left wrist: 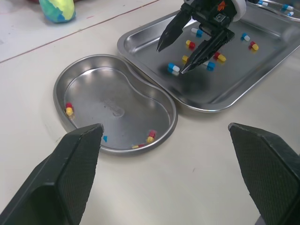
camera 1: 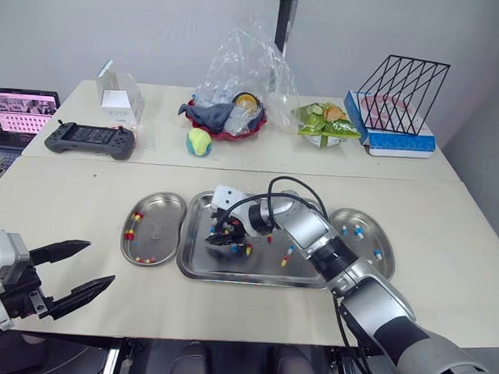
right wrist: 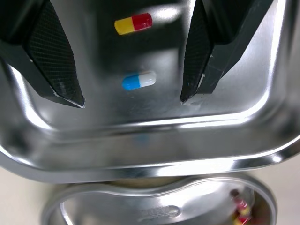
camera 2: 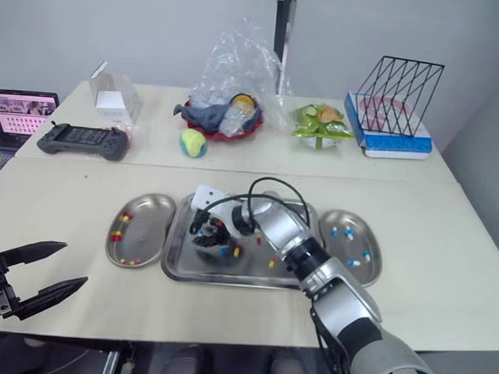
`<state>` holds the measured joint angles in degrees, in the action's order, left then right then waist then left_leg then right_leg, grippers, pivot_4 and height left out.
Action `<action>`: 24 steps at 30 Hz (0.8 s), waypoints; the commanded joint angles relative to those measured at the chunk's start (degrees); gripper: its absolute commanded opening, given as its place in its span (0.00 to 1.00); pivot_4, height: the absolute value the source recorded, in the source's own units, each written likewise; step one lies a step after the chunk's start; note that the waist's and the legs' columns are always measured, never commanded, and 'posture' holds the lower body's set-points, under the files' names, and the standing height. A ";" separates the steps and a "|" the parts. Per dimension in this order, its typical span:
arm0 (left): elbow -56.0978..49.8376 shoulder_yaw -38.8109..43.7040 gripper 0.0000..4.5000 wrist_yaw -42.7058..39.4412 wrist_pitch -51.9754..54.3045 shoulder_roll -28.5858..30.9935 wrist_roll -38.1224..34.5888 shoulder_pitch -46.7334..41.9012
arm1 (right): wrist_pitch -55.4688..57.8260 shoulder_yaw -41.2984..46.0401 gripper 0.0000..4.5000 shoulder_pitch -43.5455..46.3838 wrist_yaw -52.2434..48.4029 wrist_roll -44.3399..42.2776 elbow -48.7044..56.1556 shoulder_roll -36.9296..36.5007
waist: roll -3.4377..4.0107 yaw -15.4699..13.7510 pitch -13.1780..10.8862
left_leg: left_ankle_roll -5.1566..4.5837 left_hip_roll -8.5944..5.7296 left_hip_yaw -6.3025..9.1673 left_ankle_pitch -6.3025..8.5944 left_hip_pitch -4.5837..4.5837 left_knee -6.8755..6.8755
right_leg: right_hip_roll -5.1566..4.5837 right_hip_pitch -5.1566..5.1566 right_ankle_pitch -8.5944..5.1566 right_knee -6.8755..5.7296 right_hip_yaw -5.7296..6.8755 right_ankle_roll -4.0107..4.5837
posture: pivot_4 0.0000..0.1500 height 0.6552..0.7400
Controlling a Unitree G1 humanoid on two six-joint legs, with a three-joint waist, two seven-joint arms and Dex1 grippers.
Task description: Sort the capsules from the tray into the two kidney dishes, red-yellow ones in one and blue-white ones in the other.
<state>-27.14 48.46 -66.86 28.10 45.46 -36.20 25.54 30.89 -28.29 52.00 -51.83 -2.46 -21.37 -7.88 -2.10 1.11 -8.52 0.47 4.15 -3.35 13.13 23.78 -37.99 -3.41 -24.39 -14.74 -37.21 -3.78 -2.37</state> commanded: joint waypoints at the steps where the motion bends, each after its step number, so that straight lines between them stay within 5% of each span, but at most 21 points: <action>1: 0.13 0.21 1.00 0.08 -1.14 1.10 -1.07 -0.63 | 5.81 4.63 0.76 -2.40 5.84 -1.09 10.35 1.47 | 0.00 0.06 0.00 | 0.00 0.00 0.00 0.00 0.00 0.01 | 0.00 0.00 0.00 0.00 0.00 0.00 | 1.00 0.92; 8: 2.23 -1.15 1.00 1.51 -2.37 1.66 0.27 -3.14 | 20.78 3.92 0.76 -4.88 19.83 6.71 22.25 2.68 | -0.01 -0.03 0.01 | 0.05 0.00 0.00 -0.03 0.00 0.05 | -0.01 -0.04 -0.01 -0.01 0.00 0.02 | 1.00 0.92; 17: 5.60 -3.40 1.00 -0.12 -3.67 4.14 0.82 -4.65 | 41.52 4.29 0.76 -6.21 19.18 -1.81 29.51 7.36 | -0.03 0.54 0.02 | 0.05 0.01 0.00 -0.03 0.00 0.15 | 0.01 -0.10 -0.06 0.00 0.01 0.11 | 1.00 0.92; 24: 5.82 -3.03 1.00 -1.00 -3.22 5.11 0.20 -4.32 | 43.96 4.43 0.76 -7.31 24.51 -2.62 29.57 10.51 | -0.06 0.92 0.03 | 0.05 0.02 0.02 -0.03 0.01 0.17 | 0.01 -0.08 -0.07 0.00 0.04 0.13 | 1.00 0.92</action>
<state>-21.35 44.04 -67.34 25.36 49.31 -35.37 21.31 75.15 -24.39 44.41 -28.96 -4.77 6.93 1.75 -2.16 2.03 -8.49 0.52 4.18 -3.32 13.11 23.78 -37.82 -3.40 -24.47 -14.82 -37.21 -3.73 -2.23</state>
